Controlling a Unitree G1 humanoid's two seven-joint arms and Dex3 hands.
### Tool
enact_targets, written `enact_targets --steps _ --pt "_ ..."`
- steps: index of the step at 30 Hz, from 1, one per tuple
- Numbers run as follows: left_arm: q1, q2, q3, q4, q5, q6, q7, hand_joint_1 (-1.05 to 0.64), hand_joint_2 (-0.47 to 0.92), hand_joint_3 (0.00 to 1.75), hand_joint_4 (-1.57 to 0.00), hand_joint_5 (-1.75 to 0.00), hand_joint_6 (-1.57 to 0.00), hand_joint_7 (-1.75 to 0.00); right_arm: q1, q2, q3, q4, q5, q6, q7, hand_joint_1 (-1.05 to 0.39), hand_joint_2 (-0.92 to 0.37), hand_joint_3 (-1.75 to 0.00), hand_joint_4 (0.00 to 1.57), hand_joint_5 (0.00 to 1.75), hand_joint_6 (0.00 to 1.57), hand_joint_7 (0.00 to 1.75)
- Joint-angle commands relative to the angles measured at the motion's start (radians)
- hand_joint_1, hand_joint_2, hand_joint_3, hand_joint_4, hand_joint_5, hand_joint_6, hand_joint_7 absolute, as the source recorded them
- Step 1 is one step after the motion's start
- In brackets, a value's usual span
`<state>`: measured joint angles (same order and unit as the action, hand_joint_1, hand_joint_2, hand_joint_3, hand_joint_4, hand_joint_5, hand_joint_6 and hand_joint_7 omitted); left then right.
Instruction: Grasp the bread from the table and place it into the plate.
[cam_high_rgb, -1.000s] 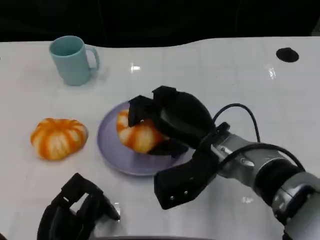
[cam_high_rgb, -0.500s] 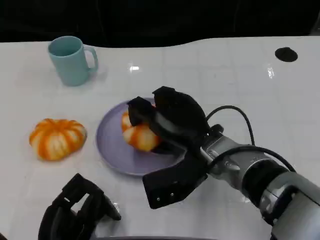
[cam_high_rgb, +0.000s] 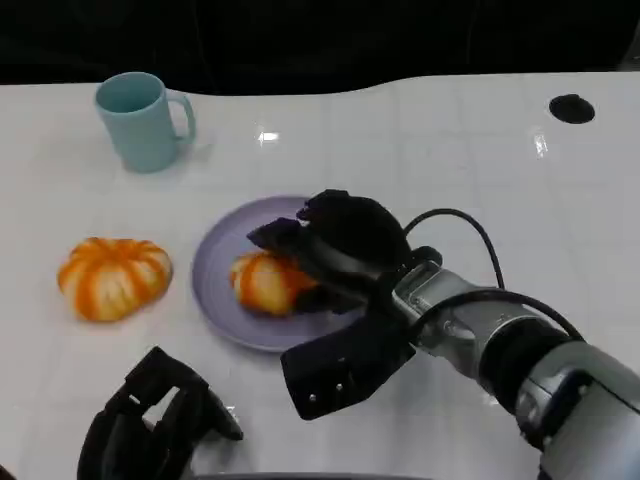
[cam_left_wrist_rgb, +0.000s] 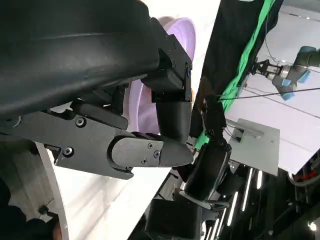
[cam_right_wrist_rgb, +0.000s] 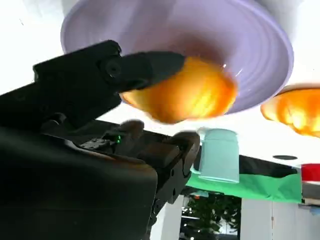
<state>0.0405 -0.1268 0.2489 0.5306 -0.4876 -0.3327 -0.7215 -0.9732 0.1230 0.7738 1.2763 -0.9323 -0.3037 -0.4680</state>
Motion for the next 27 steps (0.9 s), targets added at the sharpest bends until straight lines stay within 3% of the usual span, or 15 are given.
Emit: enact_targets --steps 1,5,12,17,22,25,27 --pt "-0.002 0.013 0.001 -0.007 0.000 -0.002 0.012 -0.53 0.92 0.27 -0.62 -1.75 -0.51 -1.49 -0.027 -0.015 -0.023 -0.041 0.036 -0.012 0.054 -0.81 -0.92 -0.43 0.14 0.04 0.19 0.00" --pt "-0.007 0.012 0.004 -0.003 -0.003 0.002 0.013 -0.52 0.92 0.25 -0.63 -1.75 -0.52 -1.48 -0.021 -0.038 -0.040 -0.093 0.059 -0.025 0.110 -0.88 -0.92 -0.50 0.04 0.01 0.10 0.00" --pt "-0.011 0.011 0.006 0.002 -0.002 -0.001 0.011 -0.52 0.92 0.26 -0.63 -1.75 -0.52 -1.47 -0.009 -0.060 -0.042 -0.145 0.068 -0.023 0.138 -0.92 -0.92 -0.54 0.03 0.01 0.09 0.00" --pt "-0.016 0.013 0.006 0.002 0.001 0.008 0.020 -0.52 0.92 0.26 -0.63 -1.75 -0.52 -1.47 0.032 -0.129 -0.102 -0.252 0.138 -0.088 0.196 -0.90 -0.92 -0.57 0.07 0.03 0.11 0.01" --pt "-0.016 0.013 0.006 0.002 0.001 0.008 0.020 -0.52 0.92 0.26 -0.63 -1.75 -0.52 -1.47 0.047 -0.138 -0.109 -0.287 0.141 -0.082 0.218 -0.90 -0.92 -0.57 0.07 0.03 0.11 0.01" --pt "-0.022 0.014 0.006 0.011 0.002 0.001 0.018 -0.52 0.92 0.26 -0.62 -1.75 -0.52 -1.49 0.163 -0.229 -0.203 -0.376 0.289 -0.261 0.276 -0.83 -0.92 -0.50 0.15 0.07 0.16 0.03" --pt "-0.027 0.014 0.008 0.019 0.001 -0.003 0.015 -0.52 0.92 0.26 -0.62 -1.75 -0.52 -1.49 0.199 -0.256 -0.235 -0.398 0.338 -0.326 0.305 -0.80 -0.92 -0.47 0.20 0.10 0.19 0.04"
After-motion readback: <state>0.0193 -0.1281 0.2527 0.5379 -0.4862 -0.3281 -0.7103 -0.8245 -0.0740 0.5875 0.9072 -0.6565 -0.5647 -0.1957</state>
